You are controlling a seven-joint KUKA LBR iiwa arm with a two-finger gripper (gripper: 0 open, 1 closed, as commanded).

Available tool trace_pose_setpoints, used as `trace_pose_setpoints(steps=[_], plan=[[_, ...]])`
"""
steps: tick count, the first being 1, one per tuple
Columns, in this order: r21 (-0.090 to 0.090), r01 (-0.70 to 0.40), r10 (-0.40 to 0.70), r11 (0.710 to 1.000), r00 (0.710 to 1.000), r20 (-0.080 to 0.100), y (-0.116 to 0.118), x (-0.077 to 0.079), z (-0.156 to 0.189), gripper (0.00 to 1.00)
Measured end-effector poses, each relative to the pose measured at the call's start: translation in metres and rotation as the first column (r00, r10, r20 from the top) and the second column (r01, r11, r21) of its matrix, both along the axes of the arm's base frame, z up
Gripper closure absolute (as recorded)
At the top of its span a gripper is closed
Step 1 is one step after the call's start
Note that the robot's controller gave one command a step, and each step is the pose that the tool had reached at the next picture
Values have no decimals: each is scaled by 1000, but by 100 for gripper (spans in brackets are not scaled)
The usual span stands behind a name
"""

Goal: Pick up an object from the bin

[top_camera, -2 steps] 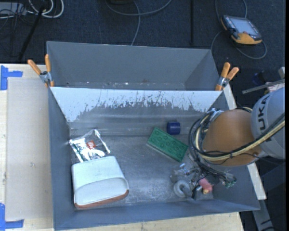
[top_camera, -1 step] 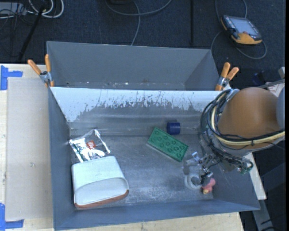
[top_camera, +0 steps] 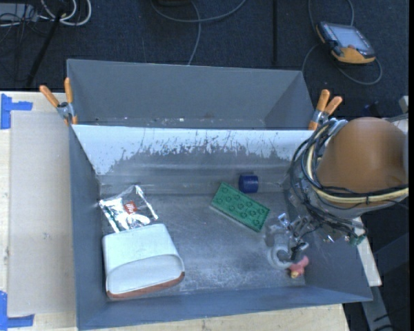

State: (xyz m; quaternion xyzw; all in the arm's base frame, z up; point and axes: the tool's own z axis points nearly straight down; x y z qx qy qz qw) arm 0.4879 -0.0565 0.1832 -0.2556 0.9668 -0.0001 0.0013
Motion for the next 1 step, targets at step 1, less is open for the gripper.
trace_pose_setpoints(steps=[1], plan=[[1,2,-2,1000,1000,-3,0,0,0,100]])
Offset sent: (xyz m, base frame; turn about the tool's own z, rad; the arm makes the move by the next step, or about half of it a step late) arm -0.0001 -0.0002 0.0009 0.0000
